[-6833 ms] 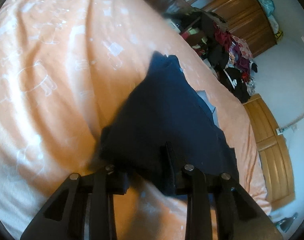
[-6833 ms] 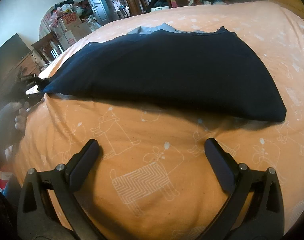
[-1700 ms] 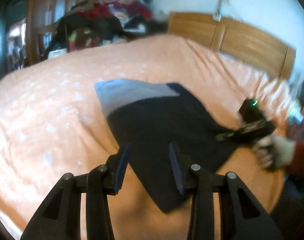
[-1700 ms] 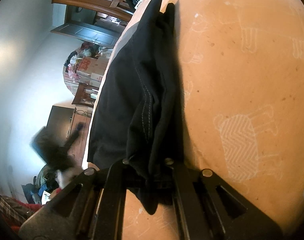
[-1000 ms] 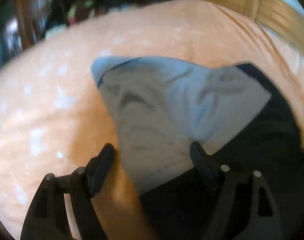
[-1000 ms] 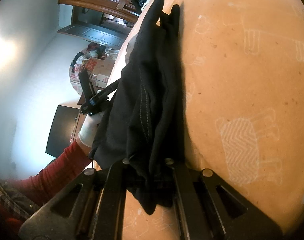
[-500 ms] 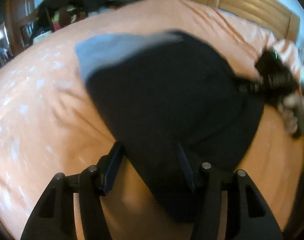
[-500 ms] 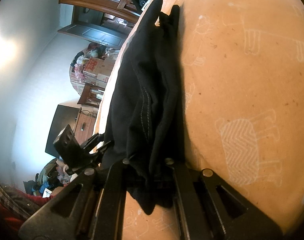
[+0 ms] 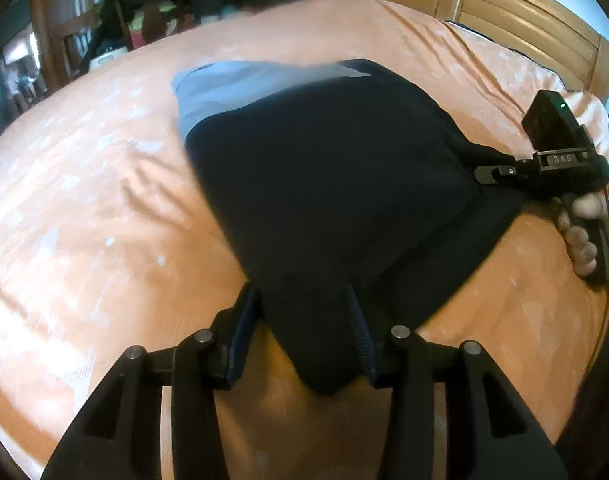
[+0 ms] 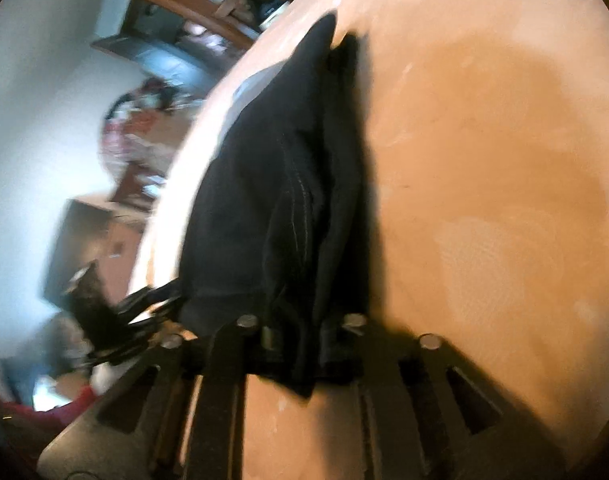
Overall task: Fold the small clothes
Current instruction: 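Release the folded jacket with both grippers and pull both tools back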
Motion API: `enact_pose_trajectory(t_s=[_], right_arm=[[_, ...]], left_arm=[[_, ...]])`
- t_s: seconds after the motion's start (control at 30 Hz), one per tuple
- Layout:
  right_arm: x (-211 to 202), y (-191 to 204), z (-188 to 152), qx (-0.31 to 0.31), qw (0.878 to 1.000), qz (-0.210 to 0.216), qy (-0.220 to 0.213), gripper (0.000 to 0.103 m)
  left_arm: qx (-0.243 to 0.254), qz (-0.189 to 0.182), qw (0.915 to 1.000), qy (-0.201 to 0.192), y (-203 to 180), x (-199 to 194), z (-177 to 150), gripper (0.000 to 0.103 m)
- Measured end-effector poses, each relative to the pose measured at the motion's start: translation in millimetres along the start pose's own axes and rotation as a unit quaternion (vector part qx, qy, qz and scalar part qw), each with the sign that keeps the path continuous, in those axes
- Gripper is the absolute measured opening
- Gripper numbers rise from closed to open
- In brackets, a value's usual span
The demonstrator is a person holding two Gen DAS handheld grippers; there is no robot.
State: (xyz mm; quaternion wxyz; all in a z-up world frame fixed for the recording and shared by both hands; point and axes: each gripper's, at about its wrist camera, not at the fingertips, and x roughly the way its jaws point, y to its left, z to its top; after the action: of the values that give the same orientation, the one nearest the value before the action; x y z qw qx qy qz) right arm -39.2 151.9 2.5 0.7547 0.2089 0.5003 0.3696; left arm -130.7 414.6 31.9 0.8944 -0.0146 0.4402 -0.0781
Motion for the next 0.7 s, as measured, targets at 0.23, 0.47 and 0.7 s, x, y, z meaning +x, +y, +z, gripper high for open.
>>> enact_pose_trajectory(t_s=[0.23,0.47,0.7], right_arm=[[-16,109,-19,-0.198,0.944,-0.254,-0.076,0.075],[6,113,-29,-0.191,0.942,-0.275,-0.009,0.068],[-12,149,-103,-0.244,0.927,-0.284,-0.007,0.087]], left_arm=[[-0.015,0.022,0.9996,-0.007,-14,-20,-39,0.048],[-0.041,0.058,0.9973,-0.018,-8,-52,-39,0.048],[-0.116,0.101,0.9882,0.003,23,-54,-72,0.053]])
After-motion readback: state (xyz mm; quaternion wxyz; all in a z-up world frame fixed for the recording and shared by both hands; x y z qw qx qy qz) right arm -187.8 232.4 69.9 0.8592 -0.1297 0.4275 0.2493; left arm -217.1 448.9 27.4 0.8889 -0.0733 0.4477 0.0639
